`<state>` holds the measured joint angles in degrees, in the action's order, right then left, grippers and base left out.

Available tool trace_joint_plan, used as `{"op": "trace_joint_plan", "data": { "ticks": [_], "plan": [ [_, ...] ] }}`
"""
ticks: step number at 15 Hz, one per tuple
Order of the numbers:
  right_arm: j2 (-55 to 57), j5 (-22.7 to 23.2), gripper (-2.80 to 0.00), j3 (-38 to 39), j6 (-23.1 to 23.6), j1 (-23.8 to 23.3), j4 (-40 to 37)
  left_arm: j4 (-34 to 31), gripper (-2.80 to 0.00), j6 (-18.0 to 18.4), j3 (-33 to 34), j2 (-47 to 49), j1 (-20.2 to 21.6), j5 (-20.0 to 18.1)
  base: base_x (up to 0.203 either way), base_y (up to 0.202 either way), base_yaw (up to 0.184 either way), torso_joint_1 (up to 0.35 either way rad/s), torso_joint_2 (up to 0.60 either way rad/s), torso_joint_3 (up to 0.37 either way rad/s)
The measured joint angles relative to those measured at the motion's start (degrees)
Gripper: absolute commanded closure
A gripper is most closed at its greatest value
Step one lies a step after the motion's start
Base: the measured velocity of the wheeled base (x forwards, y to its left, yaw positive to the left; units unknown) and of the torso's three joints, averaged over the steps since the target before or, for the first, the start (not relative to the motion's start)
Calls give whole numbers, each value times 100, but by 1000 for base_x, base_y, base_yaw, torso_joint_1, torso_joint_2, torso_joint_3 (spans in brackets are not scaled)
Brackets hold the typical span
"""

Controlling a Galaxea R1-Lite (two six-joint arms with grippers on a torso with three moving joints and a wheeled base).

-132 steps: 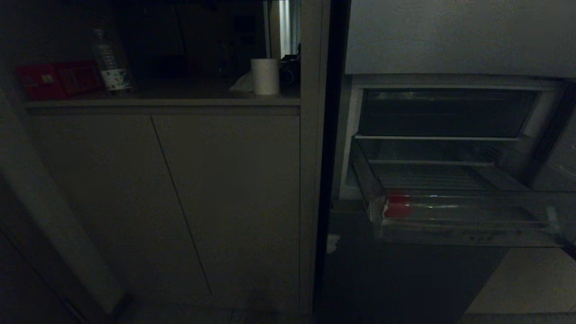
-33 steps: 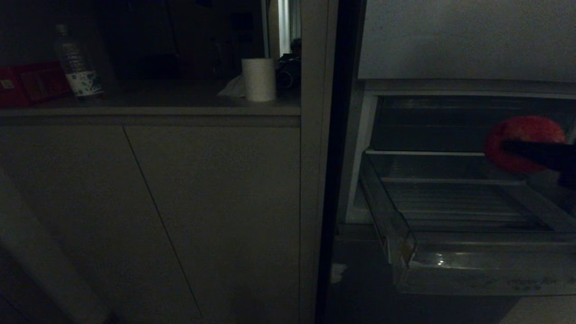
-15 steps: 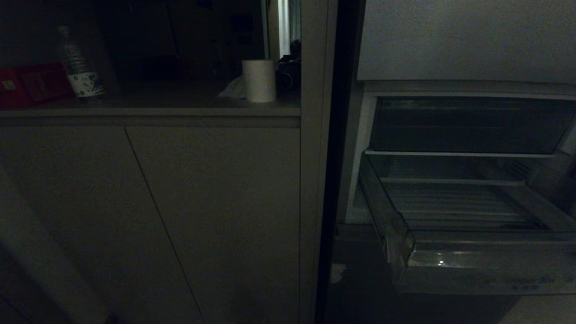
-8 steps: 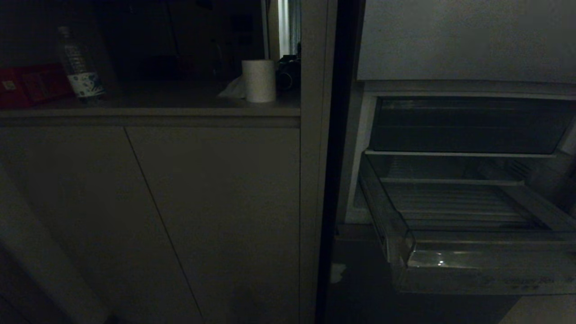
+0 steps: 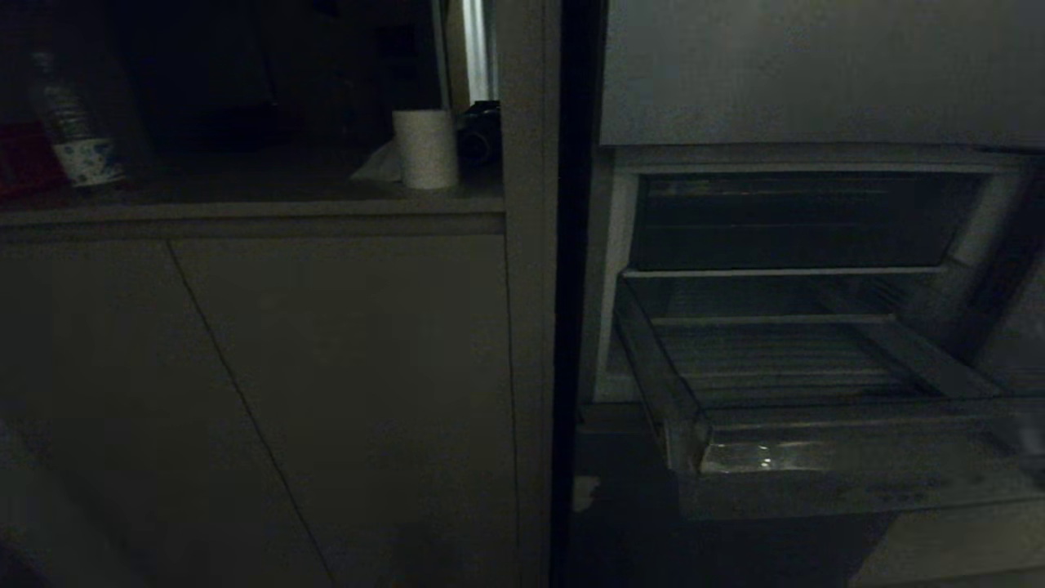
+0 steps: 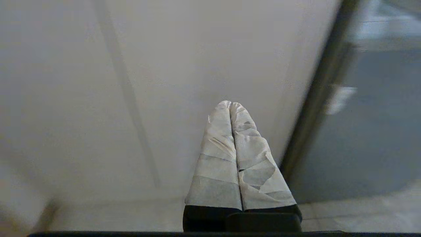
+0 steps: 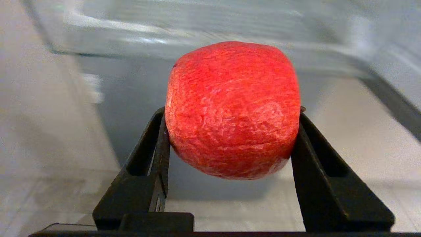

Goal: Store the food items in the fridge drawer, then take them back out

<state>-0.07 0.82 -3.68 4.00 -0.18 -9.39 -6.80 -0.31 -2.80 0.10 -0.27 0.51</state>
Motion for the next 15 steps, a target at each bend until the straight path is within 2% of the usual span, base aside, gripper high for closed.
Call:
{"op": "trace_joint_plan", "data": {
  "ticks": [11,14,15],
  "plan": [
    [0,11,0,-1,62,0,-11,2,0,0,0,0,0,0,-1,8,-172,3,3,2],
    [0,6,0,-9,6,0,-15,2,0,-2,0,0,0,-1,-1,2,-34,-1,-1,2],
    [0,21,0,-6,128,0,-15,2,0,-2,0,0,0,0,0,0,0,0,0,0]
  ]
}}
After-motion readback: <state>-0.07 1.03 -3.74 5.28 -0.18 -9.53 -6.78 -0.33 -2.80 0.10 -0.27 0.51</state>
